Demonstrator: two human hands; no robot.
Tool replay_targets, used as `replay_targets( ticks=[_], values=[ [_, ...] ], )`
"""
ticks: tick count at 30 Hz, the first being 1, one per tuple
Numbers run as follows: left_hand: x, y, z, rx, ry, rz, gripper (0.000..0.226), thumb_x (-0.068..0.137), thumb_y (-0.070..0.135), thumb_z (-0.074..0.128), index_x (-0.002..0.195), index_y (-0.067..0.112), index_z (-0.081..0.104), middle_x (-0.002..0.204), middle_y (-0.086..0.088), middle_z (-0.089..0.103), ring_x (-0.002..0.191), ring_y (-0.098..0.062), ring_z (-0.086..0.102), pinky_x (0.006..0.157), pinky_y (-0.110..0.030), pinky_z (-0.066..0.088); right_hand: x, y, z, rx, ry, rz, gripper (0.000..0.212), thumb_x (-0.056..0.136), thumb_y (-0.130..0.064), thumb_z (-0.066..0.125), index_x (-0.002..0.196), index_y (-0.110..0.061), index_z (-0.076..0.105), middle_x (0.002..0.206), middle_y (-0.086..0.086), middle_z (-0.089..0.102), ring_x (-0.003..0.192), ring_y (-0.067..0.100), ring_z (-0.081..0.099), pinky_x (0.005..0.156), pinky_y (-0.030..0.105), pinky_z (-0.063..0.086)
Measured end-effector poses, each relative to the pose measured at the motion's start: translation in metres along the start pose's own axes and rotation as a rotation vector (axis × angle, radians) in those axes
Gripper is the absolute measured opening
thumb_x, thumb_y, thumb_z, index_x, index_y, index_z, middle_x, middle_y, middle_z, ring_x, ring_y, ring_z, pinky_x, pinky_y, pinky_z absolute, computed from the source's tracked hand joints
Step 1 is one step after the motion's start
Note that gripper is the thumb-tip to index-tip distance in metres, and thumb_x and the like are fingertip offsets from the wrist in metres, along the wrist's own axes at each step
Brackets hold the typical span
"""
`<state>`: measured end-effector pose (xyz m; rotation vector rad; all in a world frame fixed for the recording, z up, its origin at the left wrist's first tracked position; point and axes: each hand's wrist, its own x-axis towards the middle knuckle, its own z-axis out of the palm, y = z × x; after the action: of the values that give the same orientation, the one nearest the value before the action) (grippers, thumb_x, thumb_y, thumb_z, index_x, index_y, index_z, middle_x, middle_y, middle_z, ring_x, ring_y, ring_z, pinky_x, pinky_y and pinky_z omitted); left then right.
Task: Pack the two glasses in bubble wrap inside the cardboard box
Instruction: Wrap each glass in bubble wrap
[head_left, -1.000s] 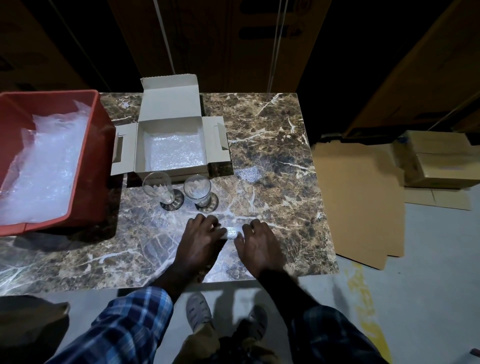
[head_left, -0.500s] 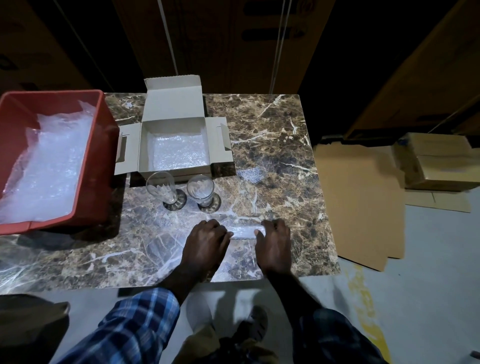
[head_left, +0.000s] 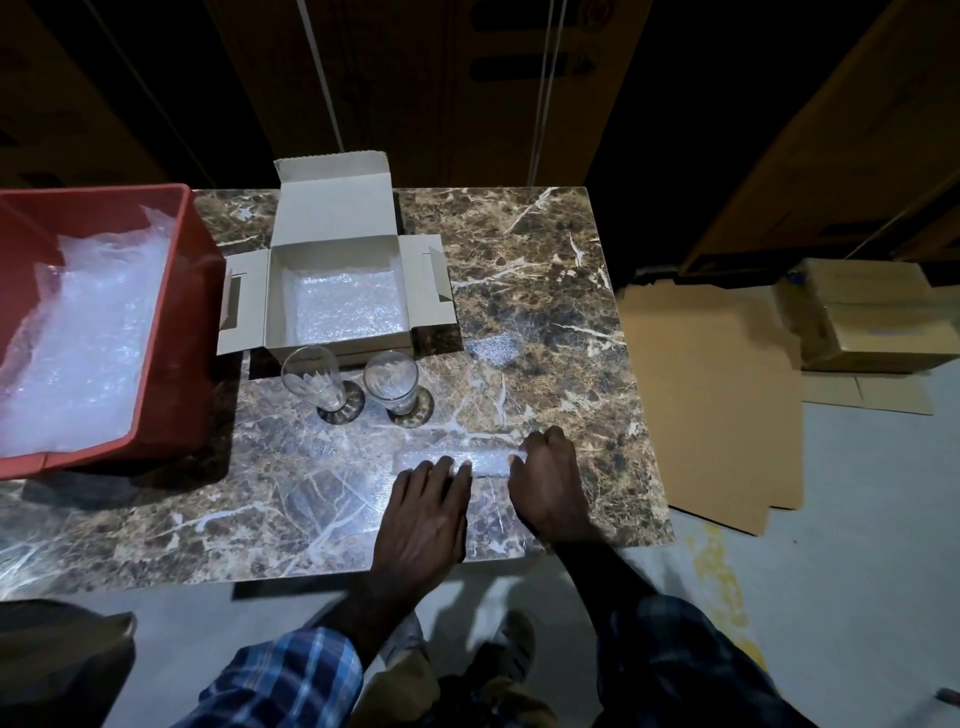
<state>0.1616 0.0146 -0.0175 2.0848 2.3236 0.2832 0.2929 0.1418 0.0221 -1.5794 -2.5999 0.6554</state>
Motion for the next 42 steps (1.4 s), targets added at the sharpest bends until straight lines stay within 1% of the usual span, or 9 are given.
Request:
replay_targets(
  ticks=[5,10,14,19,23,27,32,38,42],
  values=[
    [-0.003,0.009,-0.001,-0.025,-0.088,-0.097,0.049,0.101,0.033,0.039,0.144,0.011,0.049,0.138,-0.012,0.052,0.119,-0.034,0.05,0.105,-0.052,0.036,0.0,-0.004,-0.003,0.07,-0.004,0.04,0.02,0.096,-0.016,0.053,0.105,0.001,0.057,0.109,0.02,0.055,0.107,0.035,0.05,0.092,0.041,0.037],
    [-0.007,0.008,0.002,-0.044,-0.141,-0.111,0.051,0.104,0.035,0.034,0.149,0.012,0.043,0.144,-0.012,0.049,0.124,-0.035,0.048,0.105,-0.053,0.034,0.006,-0.009,0.003,0.51,0.018,0.374,0.015,0.083,-0.019,0.066,0.088,-0.012,0.053,0.087,0.013,0.063,0.083,0.033,0.061,0.068,0.036,0.043],
    [-0.005,0.007,0.001,-0.052,-0.153,-0.115,0.052,0.105,0.037,0.03,0.149,0.013,0.042,0.143,-0.009,0.05,0.124,-0.032,0.048,0.105,-0.051,0.036,0.004,-0.01,0.009,1.079,0.064,0.683,0.044,0.059,-0.018,0.08,0.092,-0.027,0.053,0.089,0.009,0.067,0.078,0.03,0.072,0.078,0.056,0.058],
    [-0.002,0.004,-0.004,-0.092,-0.072,-0.106,0.05,0.101,0.035,0.033,0.143,0.013,0.051,0.134,-0.005,0.056,0.115,-0.028,0.051,0.099,-0.044,0.038,-0.008,-0.03,0.018,1.451,0.175,0.746,0.052,0.071,0.013,0.079,0.11,-0.01,0.054,0.09,0.012,0.066,0.083,0.026,0.064,0.088,0.046,0.054],
    [-0.004,0.0,-0.005,-0.105,-0.014,-0.056,0.047,0.1,0.03,0.037,0.137,0.008,0.056,0.131,-0.007,0.06,0.11,-0.026,0.054,0.095,-0.039,0.036,-0.016,-0.045,0.032,1.274,0.201,0.634,0.022,0.075,-0.004,0.083,0.086,-0.017,0.068,0.081,0.002,0.075,0.078,0.019,0.071,0.086,0.044,0.059],
    [-0.004,-0.006,-0.007,-0.155,-0.028,-0.052,0.045,0.093,0.024,0.044,0.134,0.01,0.055,0.128,-0.006,0.06,0.107,-0.026,0.054,0.092,-0.036,0.035,-0.018,-0.053,0.038,0.973,0.252,0.479,0.026,0.078,-0.02,0.083,0.077,-0.038,0.064,0.077,-0.016,0.071,0.081,0.006,0.07,0.083,0.038,0.057],
    [0.0,-0.015,-0.009,-0.335,-0.047,-0.093,0.038,0.088,0.019,0.046,0.123,0.021,0.059,0.116,0.003,0.063,0.098,-0.022,0.055,0.085,-0.032,0.036,-0.024,-0.055,0.055,0.813,0.245,0.25,0.027,0.082,-0.027,0.069,0.098,-0.047,0.06,0.09,-0.019,0.073,0.088,0.007,0.072,0.08,0.041,0.059],
    [0.005,-0.026,-0.036,-0.831,0.017,-0.437,0.005,0.107,0.021,0.04,0.108,0.023,0.045,0.081,0.009,0.066,0.073,-0.009,0.06,0.06,-0.026,0.038,-0.029,-0.058,0.071,0.455,0.363,-0.082,0.026,0.094,-0.018,0.055,0.112,-0.016,0.074,0.127,0.003,0.069,0.111,0.023,0.065,0.095,0.031,0.051],
    [0.011,-0.035,-0.032,-1.102,0.054,-0.736,0.009,0.101,0.028,0.051,0.107,0.032,0.055,0.084,0.001,0.073,0.077,-0.018,0.067,0.074,-0.041,0.051,-0.027,-0.058,0.068,0.376,0.415,-0.173,0.029,0.097,-0.019,0.048,0.103,-0.009,0.074,0.119,0.01,0.071,0.101,0.028,0.066,0.093,0.027,0.045]
  ],
)
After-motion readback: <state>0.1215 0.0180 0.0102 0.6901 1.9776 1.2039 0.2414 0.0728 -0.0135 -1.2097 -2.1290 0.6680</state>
